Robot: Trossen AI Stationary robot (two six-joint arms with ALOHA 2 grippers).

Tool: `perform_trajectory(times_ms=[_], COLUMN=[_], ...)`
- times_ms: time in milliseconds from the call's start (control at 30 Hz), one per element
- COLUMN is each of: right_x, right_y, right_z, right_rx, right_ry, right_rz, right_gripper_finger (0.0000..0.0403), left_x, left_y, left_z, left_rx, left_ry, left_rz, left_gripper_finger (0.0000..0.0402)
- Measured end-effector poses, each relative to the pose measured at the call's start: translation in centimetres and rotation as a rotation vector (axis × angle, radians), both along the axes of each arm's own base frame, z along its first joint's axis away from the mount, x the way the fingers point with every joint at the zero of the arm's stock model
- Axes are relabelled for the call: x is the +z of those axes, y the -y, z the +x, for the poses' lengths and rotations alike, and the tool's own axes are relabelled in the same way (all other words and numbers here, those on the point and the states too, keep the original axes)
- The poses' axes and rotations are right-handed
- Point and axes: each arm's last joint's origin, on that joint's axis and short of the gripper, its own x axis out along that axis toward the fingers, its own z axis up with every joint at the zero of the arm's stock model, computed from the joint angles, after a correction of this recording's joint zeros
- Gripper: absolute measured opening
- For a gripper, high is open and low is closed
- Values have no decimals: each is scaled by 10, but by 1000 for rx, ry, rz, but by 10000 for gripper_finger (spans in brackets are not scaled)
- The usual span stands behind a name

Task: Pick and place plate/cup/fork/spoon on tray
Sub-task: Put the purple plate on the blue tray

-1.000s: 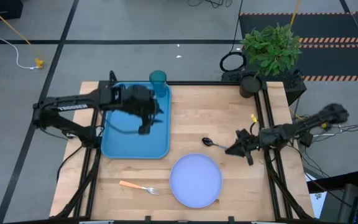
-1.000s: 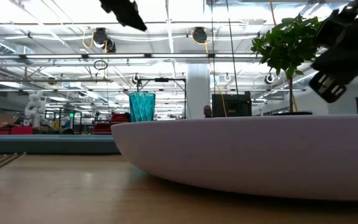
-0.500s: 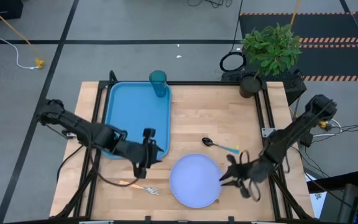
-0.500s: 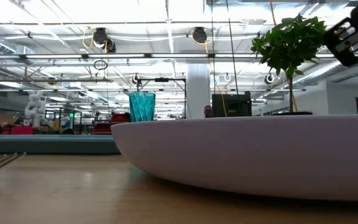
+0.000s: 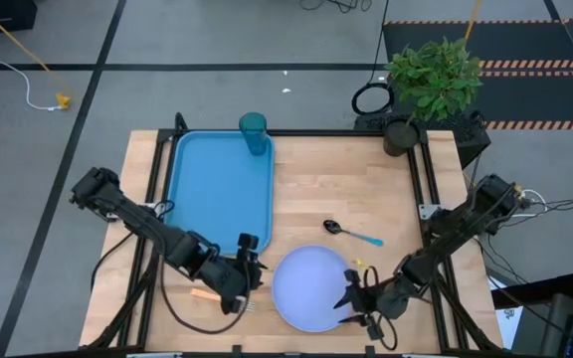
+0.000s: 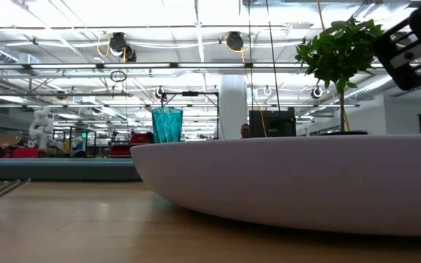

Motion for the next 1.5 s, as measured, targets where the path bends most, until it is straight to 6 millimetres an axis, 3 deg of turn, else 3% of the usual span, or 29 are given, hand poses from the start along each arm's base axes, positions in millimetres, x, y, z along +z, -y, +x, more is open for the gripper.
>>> perform_trajectory(times_ms=[200,600,1000,1500], right_x=[-8,-25,-33,-36], right_y=[-5,-19,-7,-4], right_z=[-1,-12,-7,-9], right_rx=[15,73,86,84], right_ry=[-14,-53,-76,-104], right_rz=[-7,-48,-176,-204], right_gripper_finger=[171,171,111,55], left_x=[-18,-90,-86,-85], left_y=[3,-4,-6,-19], left_z=[4,-10,-3,5], left_rx=[53,130,52,47], left_ry=[-32,8,111,126], left_rz=[4,-84,19,66], left_gripper_finger=[182,181,181,182])
